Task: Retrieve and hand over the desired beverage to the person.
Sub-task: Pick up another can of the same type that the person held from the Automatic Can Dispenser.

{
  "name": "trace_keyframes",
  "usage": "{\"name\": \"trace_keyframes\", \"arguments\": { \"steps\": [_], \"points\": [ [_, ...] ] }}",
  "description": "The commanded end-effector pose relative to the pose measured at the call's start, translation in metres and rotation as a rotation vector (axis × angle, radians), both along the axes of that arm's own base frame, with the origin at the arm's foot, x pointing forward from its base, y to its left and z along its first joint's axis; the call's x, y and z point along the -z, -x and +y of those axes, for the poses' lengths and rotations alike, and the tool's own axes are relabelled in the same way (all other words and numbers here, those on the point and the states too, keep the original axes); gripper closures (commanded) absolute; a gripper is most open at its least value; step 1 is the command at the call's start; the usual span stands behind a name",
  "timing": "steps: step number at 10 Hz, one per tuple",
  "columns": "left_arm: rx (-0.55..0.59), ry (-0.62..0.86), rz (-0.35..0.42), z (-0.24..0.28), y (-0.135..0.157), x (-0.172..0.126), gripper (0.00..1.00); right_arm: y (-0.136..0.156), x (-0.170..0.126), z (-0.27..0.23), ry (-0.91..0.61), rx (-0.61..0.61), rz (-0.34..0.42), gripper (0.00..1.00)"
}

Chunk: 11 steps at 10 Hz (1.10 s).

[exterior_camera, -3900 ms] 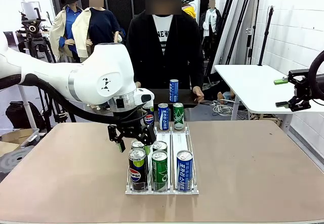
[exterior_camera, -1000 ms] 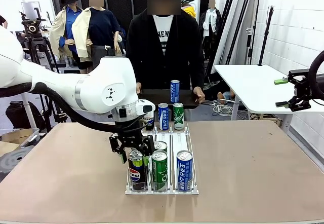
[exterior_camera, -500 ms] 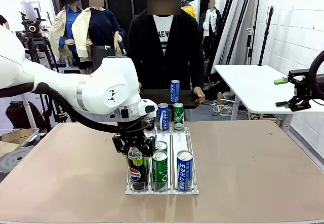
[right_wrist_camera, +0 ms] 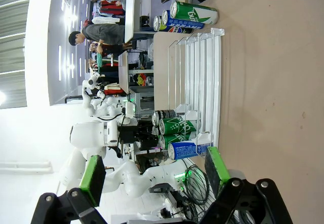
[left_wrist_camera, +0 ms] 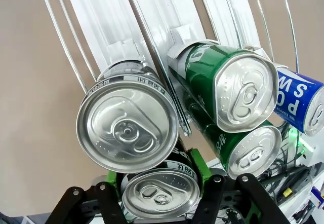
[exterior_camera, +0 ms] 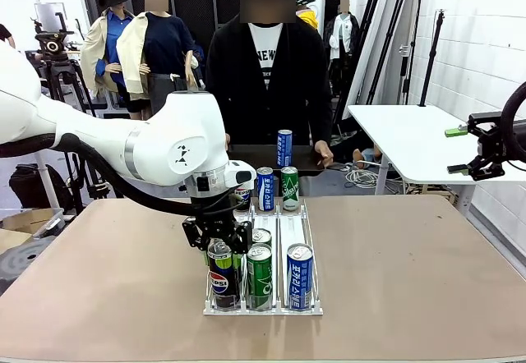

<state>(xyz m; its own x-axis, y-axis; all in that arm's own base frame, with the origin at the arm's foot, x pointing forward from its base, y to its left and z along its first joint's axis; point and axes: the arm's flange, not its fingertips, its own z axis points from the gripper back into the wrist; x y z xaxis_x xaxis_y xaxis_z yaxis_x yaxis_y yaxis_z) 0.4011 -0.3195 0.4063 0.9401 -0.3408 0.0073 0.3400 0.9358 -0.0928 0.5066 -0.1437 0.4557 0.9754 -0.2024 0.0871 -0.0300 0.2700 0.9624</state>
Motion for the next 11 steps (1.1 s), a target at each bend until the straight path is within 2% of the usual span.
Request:
{"name": "trace_keyframes", "arguments": {
  "steps": [1,3,6,11],
  "points": [
    [0.002,0.003,0.001,0.0,0.0,0.0,1.0,0.0,0.001,0.001,0.012,0.002,-0.006,0.0],
    [-0.009,-0.009,-0.007,-0.003,-0.001,-0.012,1.0,0.0,0.001,0.001,0.012,0.002,-0.006,0.0],
    [-0.017,-0.002,0.003,-0.007,0.003,-0.074,1.0,0.0,0.001,0.001,0.012,0.002,-0.006,0.0],
    [-0.062,-0.066,-0.091,-0.017,0.035,-0.16,1.0,0.0,0.001,0.001,0.012,0.002,-0.006,0.0]
  ]
}}
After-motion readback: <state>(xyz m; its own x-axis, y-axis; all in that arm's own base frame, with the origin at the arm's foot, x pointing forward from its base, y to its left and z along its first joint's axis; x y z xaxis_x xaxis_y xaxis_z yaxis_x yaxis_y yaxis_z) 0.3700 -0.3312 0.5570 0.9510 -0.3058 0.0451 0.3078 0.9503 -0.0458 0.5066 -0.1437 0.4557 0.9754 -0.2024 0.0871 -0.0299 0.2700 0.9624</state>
